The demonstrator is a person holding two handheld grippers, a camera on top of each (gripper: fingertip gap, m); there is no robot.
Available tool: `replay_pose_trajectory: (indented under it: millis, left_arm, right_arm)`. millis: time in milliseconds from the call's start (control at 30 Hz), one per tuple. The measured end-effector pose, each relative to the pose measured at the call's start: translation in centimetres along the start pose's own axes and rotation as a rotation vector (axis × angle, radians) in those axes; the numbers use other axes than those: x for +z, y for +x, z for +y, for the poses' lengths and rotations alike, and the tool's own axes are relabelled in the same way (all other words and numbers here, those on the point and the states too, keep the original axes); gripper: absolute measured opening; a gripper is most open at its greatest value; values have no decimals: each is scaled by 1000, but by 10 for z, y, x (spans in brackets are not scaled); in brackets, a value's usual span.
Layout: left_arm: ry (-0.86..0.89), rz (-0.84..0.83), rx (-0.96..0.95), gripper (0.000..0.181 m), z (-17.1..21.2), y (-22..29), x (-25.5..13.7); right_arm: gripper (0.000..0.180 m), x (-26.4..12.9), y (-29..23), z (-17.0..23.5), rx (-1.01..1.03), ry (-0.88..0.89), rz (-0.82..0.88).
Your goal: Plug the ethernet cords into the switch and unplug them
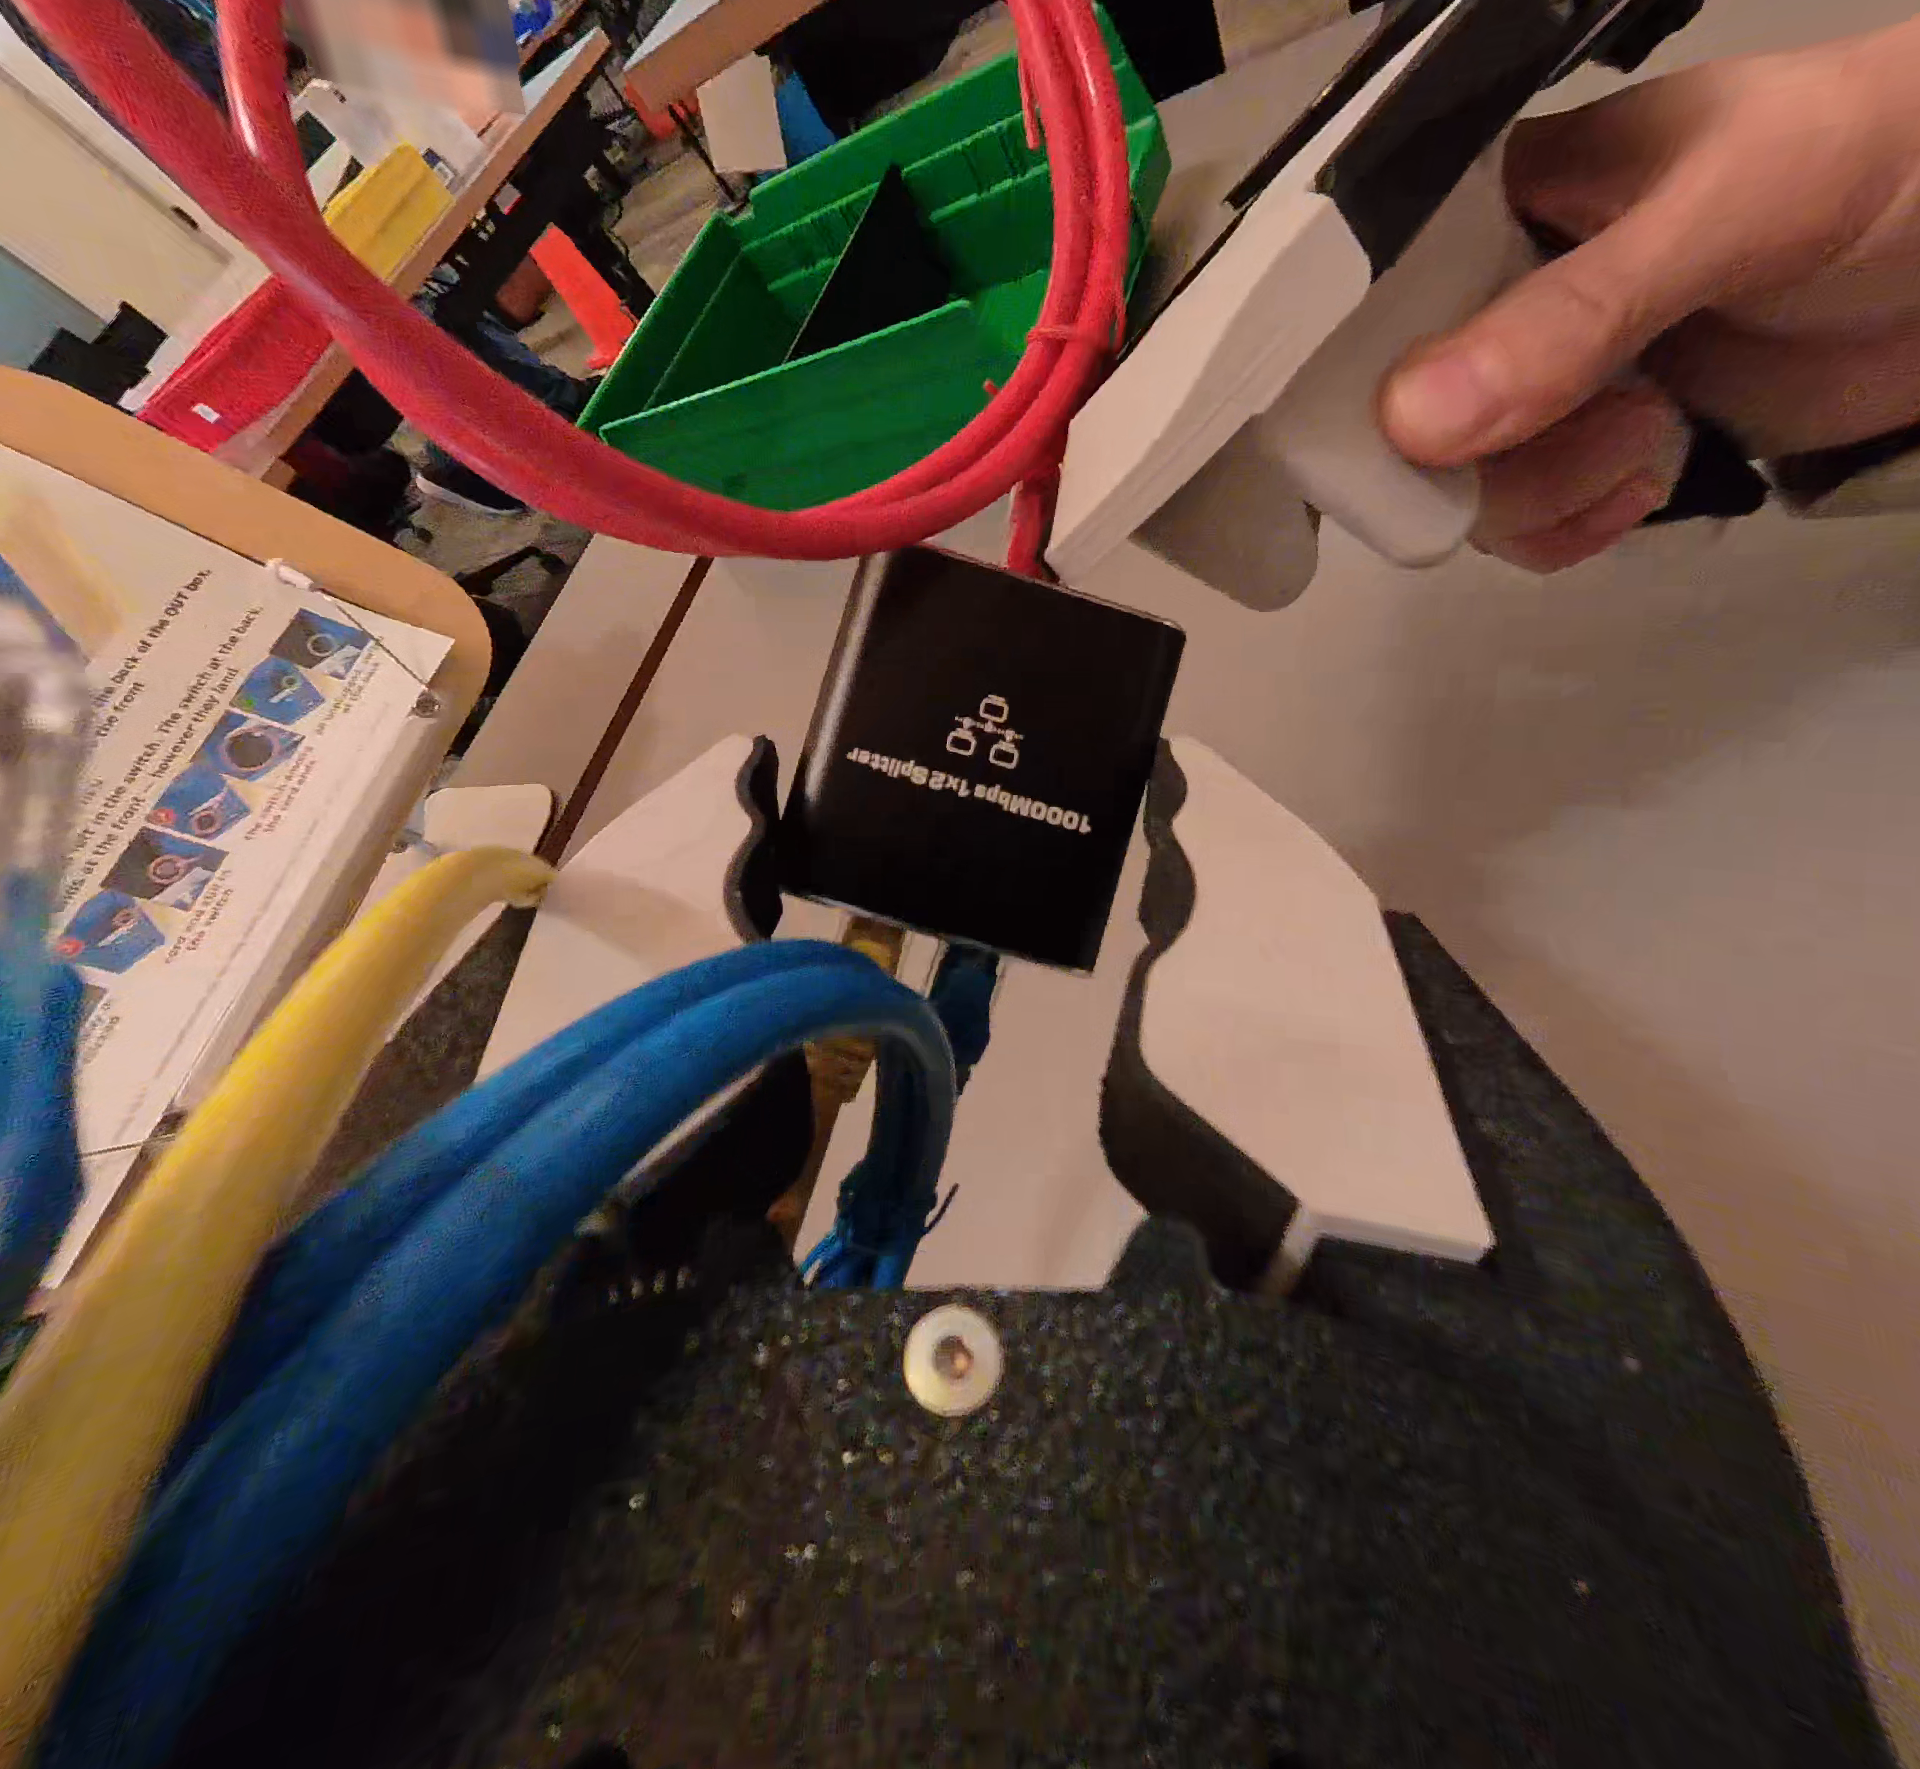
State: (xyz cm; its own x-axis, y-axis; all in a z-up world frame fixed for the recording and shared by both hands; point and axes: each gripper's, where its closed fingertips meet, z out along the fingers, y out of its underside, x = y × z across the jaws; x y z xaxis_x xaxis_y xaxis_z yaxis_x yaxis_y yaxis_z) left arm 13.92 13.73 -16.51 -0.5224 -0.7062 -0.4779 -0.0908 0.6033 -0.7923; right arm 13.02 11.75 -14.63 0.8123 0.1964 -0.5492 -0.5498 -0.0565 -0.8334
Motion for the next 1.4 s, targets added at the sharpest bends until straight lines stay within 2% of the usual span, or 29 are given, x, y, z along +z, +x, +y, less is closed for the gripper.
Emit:
replay_pose_trajectory:
  millis: [133,267,467,567,700,800,967,1067,1400]
  left_arm:
    - [9,58,-22,66,-3,1,-8]
    - [-169,67,125,65,12,3,-8]
    - [-256,90,198,67,16,3,-9]
    - [-234,1,251,74,13,-3,-3]
    - [-249,-57,235,74,22,-2,6]
    - [-260,-143,133,74,25,-6,10]
    - [-161,-445,-6,74,8,-19,7]
    - [-121,-569,-31,74,5,-21,3]
    - [-89,-654,-96,74,-5,-14,-1]
  right_arm:
    - [16,-1,-8,-1,-27,-47,-35]
    - [16,4,-14,4,-84,-130,-44]
    - [16,4,-16,9,-115,-194,-55]
    - [16,7,-19,7,-104,-179,-74]
    - [16,8,-12,8,-130,-189,-19]
    - [15,10,-5,3,-67,-91,17]
    - [14,11,-11,-19,-43,205,20]
    - [14,12,-15,-20,-112,228,38]
    - [15,6,-26,-22,-212,266,2]
